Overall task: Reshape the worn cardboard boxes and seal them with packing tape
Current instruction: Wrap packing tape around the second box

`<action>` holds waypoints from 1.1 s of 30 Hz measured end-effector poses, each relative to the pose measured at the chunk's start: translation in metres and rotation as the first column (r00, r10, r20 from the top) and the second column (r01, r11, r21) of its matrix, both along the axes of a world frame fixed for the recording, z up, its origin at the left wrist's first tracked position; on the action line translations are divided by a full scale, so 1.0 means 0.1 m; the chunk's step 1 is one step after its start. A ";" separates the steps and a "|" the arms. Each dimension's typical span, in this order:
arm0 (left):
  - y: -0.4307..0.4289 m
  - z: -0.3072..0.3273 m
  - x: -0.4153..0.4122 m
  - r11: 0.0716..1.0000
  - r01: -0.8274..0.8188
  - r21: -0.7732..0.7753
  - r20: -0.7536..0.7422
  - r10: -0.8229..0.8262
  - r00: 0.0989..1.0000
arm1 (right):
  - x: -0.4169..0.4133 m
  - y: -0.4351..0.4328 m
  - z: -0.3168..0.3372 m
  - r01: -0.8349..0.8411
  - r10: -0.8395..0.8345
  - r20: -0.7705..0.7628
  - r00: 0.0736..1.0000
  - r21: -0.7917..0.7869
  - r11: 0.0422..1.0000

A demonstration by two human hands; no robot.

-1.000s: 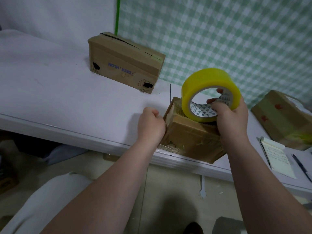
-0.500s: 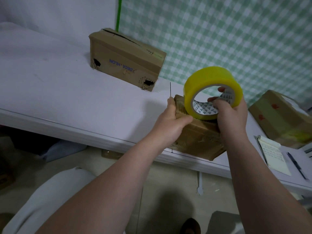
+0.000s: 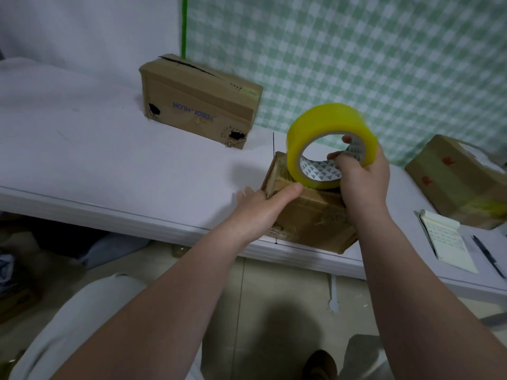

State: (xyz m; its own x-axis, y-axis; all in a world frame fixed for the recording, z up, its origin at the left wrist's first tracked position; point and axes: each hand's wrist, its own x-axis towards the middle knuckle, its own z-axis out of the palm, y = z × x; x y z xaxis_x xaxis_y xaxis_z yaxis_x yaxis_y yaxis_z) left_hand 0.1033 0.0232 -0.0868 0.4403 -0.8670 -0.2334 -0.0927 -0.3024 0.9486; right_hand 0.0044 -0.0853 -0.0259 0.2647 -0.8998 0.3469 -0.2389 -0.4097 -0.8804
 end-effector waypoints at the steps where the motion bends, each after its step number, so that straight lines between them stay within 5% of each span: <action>1: 0.02 0.02 -0.04 0.998 -0.060 -0.033 0.035 0.062 0.998 | 0.00 0.00 0.00 -0.004 0.004 0.003 1.000 -0.005 1.000; 5: 0.03 0.02 -0.17 0.913 -0.292 -0.285 -0.059 0.287 0.956 | -0.02 -0.01 0.00 -0.027 0.027 0.005 1.000 -0.029 0.999; 15: -0.03 0.04 -0.19 0.942 -0.214 -0.260 -0.211 0.160 0.964 | -0.06 -0.06 -0.03 -0.059 0.059 0.006 0.998 -0.053 0.997; 26: -0.06 0.07 -0.34 0.887 -0.416 -0.202 -0.073 0.410 0.909 | -0.08 -0.07 -0.04 -0.091 0.091 0.003 0.996 -0.041 0.995; 33: -0.12 0.24 -0.16 0.941 -0.247 -0.229 0.209 0.296 0.932 | -0.10 -0.06 -0.04 -0.106 0.105 -0.010 0.994 -0.039 0.994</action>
